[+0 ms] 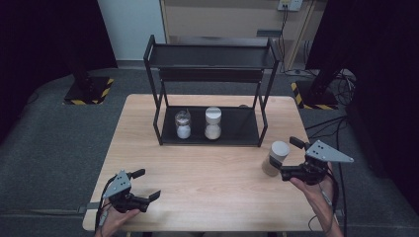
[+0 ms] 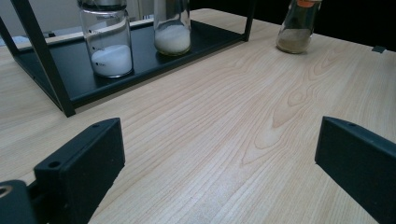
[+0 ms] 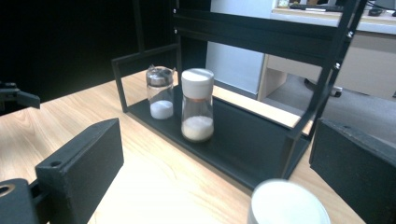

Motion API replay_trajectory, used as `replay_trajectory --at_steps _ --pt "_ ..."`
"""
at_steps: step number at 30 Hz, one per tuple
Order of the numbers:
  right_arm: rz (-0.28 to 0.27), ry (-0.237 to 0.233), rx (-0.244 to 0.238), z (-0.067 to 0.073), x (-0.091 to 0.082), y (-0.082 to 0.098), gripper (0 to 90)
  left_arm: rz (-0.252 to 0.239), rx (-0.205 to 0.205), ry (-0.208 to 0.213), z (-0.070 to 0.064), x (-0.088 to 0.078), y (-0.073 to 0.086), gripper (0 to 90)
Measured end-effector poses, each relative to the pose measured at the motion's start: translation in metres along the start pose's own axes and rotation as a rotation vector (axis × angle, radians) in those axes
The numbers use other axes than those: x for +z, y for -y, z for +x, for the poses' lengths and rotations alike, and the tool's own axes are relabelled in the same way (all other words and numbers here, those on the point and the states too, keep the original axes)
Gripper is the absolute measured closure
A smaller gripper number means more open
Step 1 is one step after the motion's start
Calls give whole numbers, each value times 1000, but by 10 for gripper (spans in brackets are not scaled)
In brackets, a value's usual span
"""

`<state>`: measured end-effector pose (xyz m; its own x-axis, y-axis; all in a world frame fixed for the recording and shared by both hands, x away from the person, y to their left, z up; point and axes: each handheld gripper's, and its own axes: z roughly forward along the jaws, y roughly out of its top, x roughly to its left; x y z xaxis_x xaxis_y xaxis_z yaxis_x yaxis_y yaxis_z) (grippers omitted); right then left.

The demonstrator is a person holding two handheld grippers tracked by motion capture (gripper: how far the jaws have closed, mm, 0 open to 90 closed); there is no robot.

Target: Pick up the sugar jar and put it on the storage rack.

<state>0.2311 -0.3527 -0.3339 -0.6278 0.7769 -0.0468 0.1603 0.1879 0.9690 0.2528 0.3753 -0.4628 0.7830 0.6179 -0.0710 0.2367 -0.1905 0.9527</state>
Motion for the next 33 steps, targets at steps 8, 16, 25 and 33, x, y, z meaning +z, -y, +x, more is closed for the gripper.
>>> replay_trajectory --at_steps 8,16,25,33 --pt "32 10 22 -3 -11 23 29 1 -2 2 0 0 0 6" --pt "56 7 56 -6 -13 49 31 3 -2 3 1 1 0 6" --pt "92 -19 62 -12 -9 67 32 8 -1 4 1 2 0 6" --pt "113 -43 57 -14 -4 75 35 4 -2 4 1 2 0 7"
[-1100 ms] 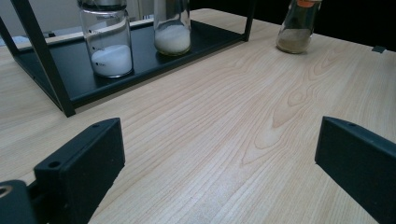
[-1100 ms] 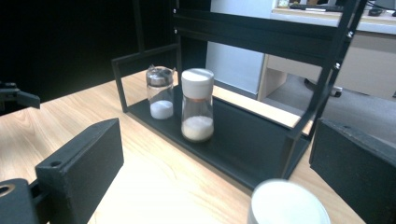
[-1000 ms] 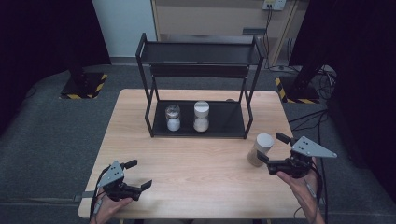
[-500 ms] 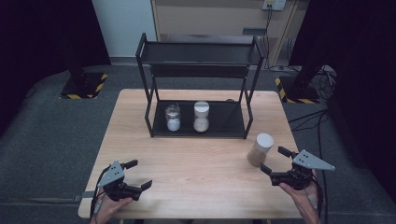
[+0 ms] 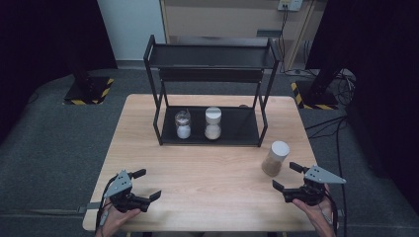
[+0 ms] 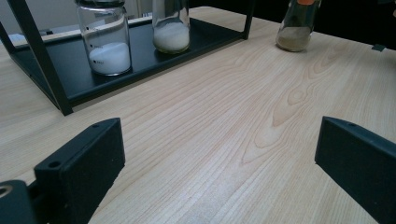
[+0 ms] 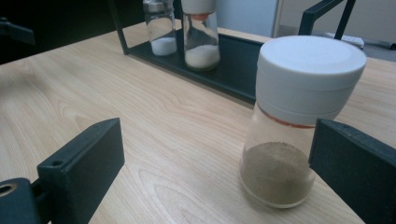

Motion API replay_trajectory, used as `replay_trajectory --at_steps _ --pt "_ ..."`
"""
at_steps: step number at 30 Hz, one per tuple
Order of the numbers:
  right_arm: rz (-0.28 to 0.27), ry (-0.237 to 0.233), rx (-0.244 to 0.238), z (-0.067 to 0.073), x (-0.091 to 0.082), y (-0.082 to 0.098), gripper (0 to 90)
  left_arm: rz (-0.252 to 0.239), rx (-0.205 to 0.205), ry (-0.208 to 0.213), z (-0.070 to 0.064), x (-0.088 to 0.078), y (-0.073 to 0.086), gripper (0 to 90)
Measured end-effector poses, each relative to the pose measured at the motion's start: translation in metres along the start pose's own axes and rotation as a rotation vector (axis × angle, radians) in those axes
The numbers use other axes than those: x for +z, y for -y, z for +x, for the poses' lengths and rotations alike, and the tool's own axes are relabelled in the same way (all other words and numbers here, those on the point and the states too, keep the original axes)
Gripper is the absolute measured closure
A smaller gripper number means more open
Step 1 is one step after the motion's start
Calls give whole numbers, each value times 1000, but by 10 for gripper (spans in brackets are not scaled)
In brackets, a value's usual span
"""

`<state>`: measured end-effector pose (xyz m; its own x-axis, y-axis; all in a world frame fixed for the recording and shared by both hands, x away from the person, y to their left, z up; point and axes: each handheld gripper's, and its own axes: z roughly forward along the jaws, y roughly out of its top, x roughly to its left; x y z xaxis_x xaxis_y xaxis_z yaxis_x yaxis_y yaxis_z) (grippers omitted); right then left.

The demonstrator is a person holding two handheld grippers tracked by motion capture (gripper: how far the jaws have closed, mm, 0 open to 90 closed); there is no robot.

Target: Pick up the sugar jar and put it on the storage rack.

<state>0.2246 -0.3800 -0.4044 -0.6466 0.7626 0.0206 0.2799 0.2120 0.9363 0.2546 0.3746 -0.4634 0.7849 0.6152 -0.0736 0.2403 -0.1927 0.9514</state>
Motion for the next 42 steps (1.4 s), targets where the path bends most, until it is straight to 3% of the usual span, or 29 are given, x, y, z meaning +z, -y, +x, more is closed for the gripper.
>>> replay_trajectory --at_steps 13,42 --pt "10 -33 -47 1 3 2 38 -12 1 7 1 0 1 7" --pt "17 -28 -33 0 3 3 40 -8 -1 9 2 0 1 8"
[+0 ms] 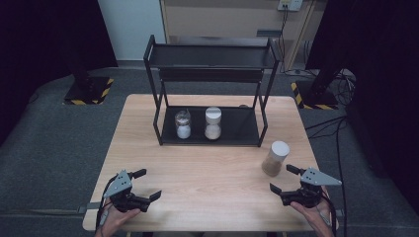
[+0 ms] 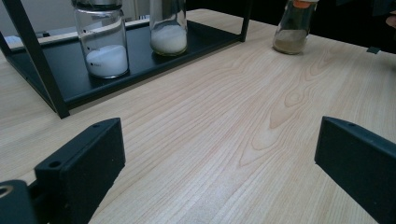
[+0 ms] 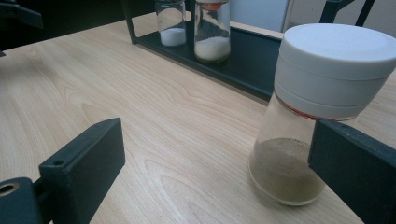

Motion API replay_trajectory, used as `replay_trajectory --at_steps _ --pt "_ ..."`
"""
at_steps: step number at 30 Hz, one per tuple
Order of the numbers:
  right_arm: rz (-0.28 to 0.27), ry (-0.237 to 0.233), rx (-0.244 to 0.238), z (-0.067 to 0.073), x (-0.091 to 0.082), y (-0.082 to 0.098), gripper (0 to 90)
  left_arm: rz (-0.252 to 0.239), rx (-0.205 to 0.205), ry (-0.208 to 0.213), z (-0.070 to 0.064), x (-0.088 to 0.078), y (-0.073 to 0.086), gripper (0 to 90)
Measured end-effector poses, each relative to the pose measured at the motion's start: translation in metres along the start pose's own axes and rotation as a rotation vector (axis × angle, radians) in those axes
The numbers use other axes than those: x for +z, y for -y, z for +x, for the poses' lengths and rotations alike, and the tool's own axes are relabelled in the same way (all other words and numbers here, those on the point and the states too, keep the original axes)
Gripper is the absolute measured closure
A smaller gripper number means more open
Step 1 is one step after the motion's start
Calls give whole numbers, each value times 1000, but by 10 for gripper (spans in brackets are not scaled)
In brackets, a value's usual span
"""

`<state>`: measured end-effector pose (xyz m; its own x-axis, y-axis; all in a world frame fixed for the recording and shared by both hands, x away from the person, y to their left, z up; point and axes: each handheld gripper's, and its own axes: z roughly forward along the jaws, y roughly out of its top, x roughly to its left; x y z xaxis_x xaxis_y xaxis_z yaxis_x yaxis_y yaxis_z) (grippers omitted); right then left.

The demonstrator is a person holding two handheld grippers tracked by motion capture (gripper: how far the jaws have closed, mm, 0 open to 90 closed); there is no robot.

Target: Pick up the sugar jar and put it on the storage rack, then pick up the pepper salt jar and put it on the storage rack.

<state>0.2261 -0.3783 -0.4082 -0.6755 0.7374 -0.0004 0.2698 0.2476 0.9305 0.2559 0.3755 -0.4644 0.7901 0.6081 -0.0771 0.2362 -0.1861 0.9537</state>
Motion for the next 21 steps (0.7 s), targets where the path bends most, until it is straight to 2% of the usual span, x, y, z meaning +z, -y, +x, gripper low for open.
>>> replay_trajectory --at_steps 21 --pt "-9 18 4 3 -3 -1 32 0 6 1 -1 0 0 8"
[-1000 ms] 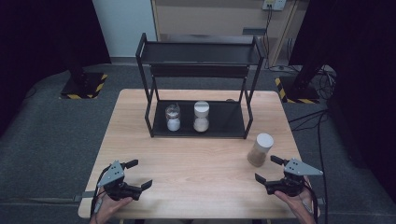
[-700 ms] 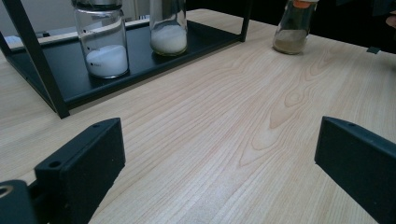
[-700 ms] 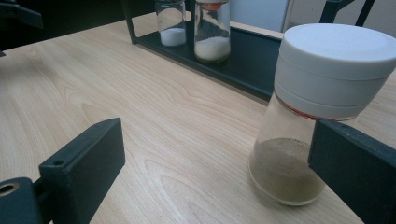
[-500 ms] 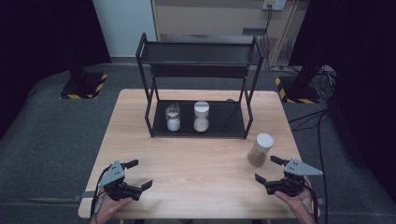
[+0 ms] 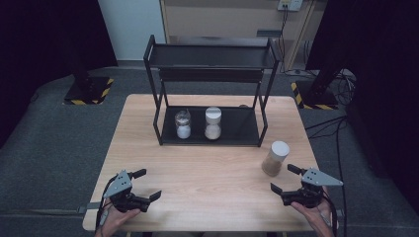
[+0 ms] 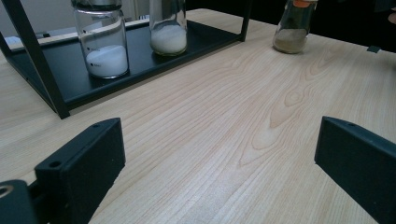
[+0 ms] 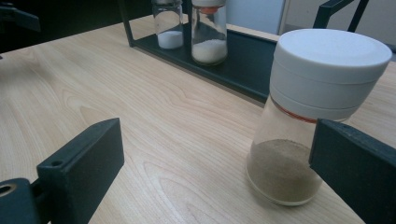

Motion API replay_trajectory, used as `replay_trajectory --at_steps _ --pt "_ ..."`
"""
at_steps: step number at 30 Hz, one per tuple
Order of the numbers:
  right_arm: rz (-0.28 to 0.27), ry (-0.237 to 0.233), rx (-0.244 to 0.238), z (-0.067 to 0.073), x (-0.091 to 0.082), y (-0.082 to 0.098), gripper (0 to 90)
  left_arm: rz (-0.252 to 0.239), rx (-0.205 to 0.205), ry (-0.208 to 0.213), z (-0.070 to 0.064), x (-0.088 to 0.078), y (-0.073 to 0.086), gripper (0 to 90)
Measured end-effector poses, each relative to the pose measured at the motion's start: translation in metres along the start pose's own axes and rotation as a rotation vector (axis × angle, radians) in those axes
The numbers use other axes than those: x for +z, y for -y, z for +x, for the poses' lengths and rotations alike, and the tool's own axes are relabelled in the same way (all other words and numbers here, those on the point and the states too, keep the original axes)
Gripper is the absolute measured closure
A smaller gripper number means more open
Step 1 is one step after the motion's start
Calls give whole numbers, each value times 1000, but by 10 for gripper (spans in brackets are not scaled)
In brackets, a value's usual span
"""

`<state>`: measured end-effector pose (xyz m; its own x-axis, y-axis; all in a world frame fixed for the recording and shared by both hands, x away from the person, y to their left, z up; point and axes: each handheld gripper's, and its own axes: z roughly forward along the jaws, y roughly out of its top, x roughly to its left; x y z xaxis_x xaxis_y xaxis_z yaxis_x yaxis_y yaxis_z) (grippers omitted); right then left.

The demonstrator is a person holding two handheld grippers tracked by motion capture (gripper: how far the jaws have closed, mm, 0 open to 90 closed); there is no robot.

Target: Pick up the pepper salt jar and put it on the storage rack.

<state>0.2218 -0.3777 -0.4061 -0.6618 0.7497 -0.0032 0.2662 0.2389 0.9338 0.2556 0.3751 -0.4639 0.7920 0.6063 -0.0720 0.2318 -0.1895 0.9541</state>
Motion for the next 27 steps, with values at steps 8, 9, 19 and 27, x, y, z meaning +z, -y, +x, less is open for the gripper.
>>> replay_trajectory --at_steps 8,9,19,27 --pt "-19 8 17 0 -4 1 31 3 0 -1 0 0 0 8" --pt "-23 7 19 0 -5 1 31 2 0 -1 0 0 0 8" --pt "-51 26 21 7 -12 -1 15 6 0 -2 0 0 -1 8" --pt "-60 42 21 8 -17 -7 16 10 -1 -4 -1 0 -1 8"
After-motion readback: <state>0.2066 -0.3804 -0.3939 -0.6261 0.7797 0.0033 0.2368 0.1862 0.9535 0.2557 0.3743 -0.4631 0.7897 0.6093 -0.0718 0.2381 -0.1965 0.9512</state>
